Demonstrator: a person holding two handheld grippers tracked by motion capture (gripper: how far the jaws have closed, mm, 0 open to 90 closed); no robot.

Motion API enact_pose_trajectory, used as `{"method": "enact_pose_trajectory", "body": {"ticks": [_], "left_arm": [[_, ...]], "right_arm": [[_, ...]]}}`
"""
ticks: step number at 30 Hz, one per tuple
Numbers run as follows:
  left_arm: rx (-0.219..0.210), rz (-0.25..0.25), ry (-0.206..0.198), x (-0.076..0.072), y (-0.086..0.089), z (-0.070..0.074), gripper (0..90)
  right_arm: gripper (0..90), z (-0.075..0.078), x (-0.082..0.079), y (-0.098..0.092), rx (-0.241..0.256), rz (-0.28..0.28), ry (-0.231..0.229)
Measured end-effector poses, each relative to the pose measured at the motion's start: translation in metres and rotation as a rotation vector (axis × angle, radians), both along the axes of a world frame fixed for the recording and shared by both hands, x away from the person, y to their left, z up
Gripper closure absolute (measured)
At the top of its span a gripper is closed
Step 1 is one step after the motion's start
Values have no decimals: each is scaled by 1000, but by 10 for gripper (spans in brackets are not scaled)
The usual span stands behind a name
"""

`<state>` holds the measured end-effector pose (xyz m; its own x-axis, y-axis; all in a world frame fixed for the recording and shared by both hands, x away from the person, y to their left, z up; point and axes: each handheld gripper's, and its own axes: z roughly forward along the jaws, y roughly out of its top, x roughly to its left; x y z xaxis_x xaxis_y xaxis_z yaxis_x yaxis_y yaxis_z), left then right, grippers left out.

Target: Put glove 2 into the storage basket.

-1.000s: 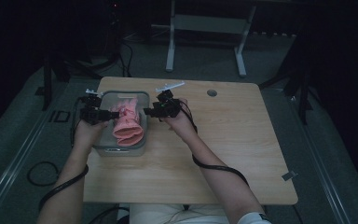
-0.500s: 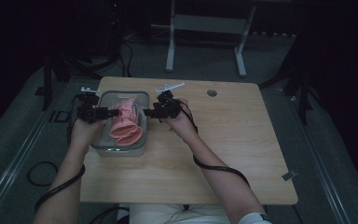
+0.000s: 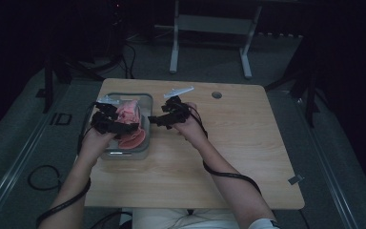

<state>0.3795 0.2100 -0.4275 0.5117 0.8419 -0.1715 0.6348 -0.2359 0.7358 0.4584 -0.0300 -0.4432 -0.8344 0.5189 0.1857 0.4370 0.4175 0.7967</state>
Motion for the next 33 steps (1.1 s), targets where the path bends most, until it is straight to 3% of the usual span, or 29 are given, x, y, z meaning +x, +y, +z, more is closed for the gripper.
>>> {"method": "enact_pose_trajectory", "body": {"ticks": [6,12,14,18,20,25,29,33], "left_arm": [[0,-84,-86,-14,-22,7,20],[-32,-174,-105,-26,-45,11,20],[-57,-195,-111,-28,-50,11,20],[-65,-220,-135,-35,-60,12,20],[-63,-243,-149,-39,-66,11,20],[-50,-273,-155,-45,-79,4,20],[-47,-304,-162,-52,-87,-1,20],[-20,-331,-179,-59,-99,-8,20]], "right_arm": [[197,-6,-5,-10,-27,17,-10],[196,-14,-11,-24,-52,27,-22],[195,-15,-12,-27,-54,25,-25],[200,-22,-18,-41,-69,12,-52],[199,-25,-22,-47,-80,13,-77],[194,-30,-30,-64,-63,1,-82],[195,-35,-38,-75,-79,3,-103],[195,-41,-47,-89,-77,0,-114]]}}
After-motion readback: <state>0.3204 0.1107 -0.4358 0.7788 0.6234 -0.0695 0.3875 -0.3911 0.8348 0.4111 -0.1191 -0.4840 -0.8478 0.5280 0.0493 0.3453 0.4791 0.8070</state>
